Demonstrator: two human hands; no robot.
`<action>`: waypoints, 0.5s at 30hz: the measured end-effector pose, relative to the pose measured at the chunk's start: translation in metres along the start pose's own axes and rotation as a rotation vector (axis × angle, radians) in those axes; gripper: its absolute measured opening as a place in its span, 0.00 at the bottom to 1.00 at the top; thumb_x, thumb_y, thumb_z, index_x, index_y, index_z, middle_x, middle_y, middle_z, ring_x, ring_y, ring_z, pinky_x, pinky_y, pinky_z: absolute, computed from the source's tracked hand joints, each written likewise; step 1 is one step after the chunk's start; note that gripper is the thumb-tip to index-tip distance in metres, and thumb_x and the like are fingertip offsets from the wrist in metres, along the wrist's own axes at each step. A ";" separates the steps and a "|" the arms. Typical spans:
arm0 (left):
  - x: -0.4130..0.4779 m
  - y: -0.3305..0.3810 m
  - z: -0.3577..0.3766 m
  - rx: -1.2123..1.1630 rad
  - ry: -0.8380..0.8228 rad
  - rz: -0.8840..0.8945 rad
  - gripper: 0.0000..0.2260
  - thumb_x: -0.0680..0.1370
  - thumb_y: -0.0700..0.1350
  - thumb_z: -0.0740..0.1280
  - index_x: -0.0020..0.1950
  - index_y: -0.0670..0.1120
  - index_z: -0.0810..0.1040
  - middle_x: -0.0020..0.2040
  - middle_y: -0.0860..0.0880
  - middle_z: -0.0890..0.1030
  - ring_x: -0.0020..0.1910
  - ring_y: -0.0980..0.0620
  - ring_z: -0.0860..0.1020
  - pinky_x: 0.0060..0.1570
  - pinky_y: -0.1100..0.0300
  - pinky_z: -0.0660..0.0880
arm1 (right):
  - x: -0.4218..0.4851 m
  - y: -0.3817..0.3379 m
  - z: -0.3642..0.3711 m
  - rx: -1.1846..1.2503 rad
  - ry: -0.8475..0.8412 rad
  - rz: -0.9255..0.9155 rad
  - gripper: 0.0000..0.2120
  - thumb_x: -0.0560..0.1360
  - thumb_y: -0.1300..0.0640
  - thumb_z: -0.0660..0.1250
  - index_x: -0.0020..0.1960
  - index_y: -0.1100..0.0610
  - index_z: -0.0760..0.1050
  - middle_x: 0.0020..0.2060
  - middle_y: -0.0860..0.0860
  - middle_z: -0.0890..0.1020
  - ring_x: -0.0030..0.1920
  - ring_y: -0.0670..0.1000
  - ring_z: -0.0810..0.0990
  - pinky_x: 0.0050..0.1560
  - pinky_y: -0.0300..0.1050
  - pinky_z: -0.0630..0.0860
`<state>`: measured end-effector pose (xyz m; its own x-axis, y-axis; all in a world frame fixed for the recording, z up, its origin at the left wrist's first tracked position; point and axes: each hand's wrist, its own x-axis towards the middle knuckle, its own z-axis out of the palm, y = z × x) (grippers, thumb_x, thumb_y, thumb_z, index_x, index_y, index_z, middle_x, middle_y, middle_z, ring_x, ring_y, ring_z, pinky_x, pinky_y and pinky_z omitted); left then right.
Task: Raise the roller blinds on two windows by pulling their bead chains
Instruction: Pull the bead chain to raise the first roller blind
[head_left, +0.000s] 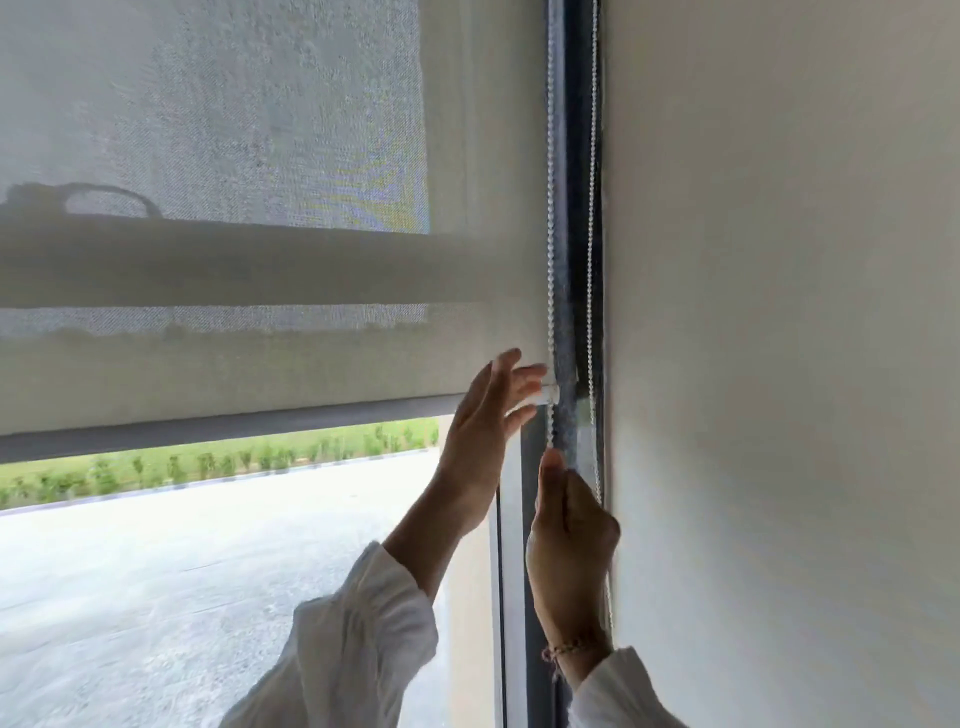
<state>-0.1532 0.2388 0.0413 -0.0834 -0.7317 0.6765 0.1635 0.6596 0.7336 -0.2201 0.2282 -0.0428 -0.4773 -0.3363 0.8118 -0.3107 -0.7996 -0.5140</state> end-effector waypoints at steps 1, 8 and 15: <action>0.009 0.013 0.005 -0.029 -0.014 0.018 0.12 0.78 0.52 0.53 0.55 0.50 0.71 0.51 0.49 0.79 0.53 0.51 0.78 0.56 0.59 0.73 | -0.007 0.003 -0.001 0.003 -0.003 0.006 0.24 0.76 0.47 0.58 0.26 0.60 0.61 0.20 0.50 0.60 0.23 0.45 0.56 0.22 0.46 0.55; 0.030 0.032 0.042 -0.152 0.193 0.021 0.18 0.81 0.49 0.55 0.34 0.45 0.72 0.19 0.56 0.60 0.17 0.59 0.55 0.17 0.70 0.52 | -0.009 0.006 -0.004 0.114 -0.132 0.152 0.24 0.75 0.42 0.58 0.26 0.53 0.58 0.22 0.47 0.59 0.25 0.47 0.56 0.26 0.46 0.54; 0.014 0.002 0.050 -0.034 0.200 0.113 0.21 0.80 0.50 0.56 0.27 0.51 0.66 0.20 0.56 0.62 0.18 0.58 0.57 0.22 0.66 0.54 | 0.045 0.021 -0.017 0.369 -0.205 0.594 0.27 0.73 0.38 0.50 0.24 0.51 0.70 0.22 0.46 0.71 0.27 0.47 0.68 0.42 0.47 0.67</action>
<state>-0.2037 0.2382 0.0558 0.1334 -0.6756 0.7251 0.1939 0.7353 0.6494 -0.2622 0.2046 -0.0224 -0.3048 -0.8233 0.4788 0.2675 -0.5565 -0.7866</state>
